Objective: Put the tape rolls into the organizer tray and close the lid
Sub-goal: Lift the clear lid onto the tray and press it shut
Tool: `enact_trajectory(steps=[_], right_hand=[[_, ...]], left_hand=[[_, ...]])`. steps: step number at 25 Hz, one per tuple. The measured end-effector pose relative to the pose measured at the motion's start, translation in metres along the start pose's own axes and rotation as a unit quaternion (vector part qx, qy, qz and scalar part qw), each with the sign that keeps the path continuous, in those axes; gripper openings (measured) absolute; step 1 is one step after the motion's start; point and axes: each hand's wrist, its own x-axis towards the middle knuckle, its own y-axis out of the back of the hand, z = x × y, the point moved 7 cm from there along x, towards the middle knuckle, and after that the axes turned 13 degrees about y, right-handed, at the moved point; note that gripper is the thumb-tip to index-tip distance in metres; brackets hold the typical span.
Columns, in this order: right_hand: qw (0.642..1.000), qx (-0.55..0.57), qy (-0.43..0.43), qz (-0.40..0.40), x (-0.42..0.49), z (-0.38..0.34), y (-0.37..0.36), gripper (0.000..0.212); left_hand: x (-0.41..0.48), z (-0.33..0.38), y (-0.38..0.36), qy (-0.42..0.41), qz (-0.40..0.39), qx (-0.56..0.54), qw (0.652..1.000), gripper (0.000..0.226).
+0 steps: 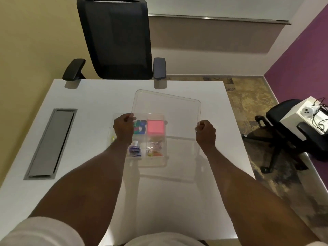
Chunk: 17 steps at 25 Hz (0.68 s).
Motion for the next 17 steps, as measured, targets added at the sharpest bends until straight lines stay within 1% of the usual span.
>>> enact_trajectory(steps=[2, 4, 8, 11, 13, 15, 16, 17], right_hand=[[0.999, 0.038, 0.02, 0.007, -0.001, -0.03, -0.016, 0.018], [0.997, 0.069, 0.043, 0.008, 0.001, -0.059, -0.031, 0.018], [0.988, 0.144, 0.041, 0.02, 0.005, -0.104, -0.06, 0.014], [0.973, 0.226, 0.036, 0.024, 0.005, -0.126, -0.078, 0.019], [0.951, 0.308, -0.016, 0.03, 0.006, -0.129, -0.087, 0.023], [0.924, 0.374, -0.069, 0.044, 0.006, -0.126, -0.091, 0.024], [0.919, 0.384, -0.08, 0.045, 0.006, -0.124, -0.091, 0.023], [0.921, 0.379, -0.078, 0.038, 0.006, -0.121, -0.089, 0.021]], left_hand=[[0.011, 0.022, 0.032, -0.057, 0.024, 0.016, 0.998, 0.024], [0.023, 0.039, 0.06, -0.093, 0.026, 0.008, 0.995, 0.027], [0.055, 0.056, 0.104, -0.107, 0.021, -0.016, 0.994, 0.029], [0.075, 0.055, 0.122, -0.083, -0.025, -0.057, 0.995, 0.032], [0.087, 0.052, 0.129, -0.049, -0.061, -0.091, 0.993, 0.03], [0.095, 0.047, 0.133, 0.009, -0.105, -0.138, 0.985, 0.025], [0.098, 0.045, 0.135, 0.028, -0.128, -0.15, 0.98, 0.021], [0.099, 0.042, 0.136, 0.032, -0.149, -0.149, 0.977, 0.017]])
